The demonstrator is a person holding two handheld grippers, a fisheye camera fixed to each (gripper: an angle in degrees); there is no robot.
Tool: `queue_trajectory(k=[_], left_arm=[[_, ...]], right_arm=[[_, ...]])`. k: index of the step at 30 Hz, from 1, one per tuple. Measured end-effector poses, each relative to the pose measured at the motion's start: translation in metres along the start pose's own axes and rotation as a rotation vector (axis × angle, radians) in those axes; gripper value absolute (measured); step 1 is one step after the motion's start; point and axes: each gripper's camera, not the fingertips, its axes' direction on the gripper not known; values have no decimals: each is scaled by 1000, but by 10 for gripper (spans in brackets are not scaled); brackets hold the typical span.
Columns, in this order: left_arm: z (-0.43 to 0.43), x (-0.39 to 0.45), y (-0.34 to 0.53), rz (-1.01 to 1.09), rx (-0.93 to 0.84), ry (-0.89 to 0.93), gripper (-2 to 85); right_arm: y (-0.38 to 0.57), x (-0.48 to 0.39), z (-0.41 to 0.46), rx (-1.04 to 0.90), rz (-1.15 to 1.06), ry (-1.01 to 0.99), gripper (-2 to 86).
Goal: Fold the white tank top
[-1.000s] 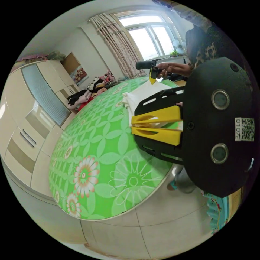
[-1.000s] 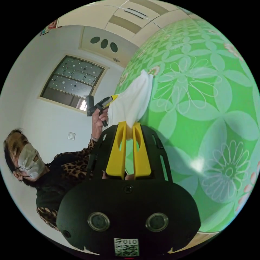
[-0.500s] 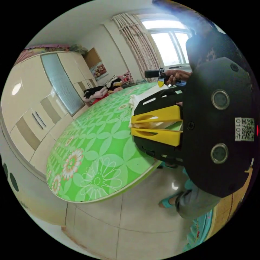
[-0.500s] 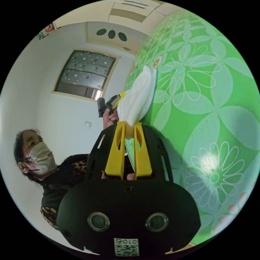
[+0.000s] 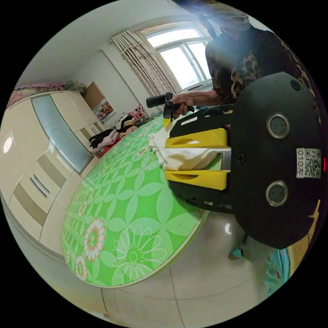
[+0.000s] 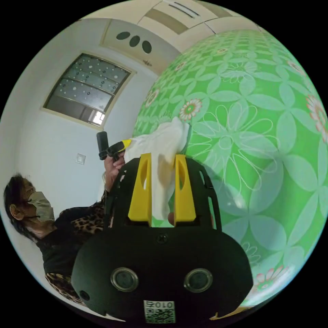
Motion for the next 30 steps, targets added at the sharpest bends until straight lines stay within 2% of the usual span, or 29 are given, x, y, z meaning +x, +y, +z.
queue_trajectory(k=[2,5,10,14,21,25,28,30], left_arm=[[2,3,3,-12,21,-103,65],[4,6,7,-30,60,-149,46],[-6,-5,16,-87,129,-120,26],[-13,-18,19,-108,152,-87,18],[-11,-54,-24,-75,106,6,17],[5,-85,-82,-9,-2,18,17],[12,-108,-115,-26,-60,75,17],[12,-119,-130,-38,-83,44,16]], right_arm=[[-8,-3,10,-32,-8,22,73],[-12,-2,19,-56,-24,-15,62],[-2,3,13,48,-51,-225,56],[-6,-5,24,29,-59,-175,56],[-20,7,31,63,25,-172,55],[-45,11,40,59,38,-133,54],[-65,19,48,46,39,-190,54],[-74,24,51,55,64,-203,54]])
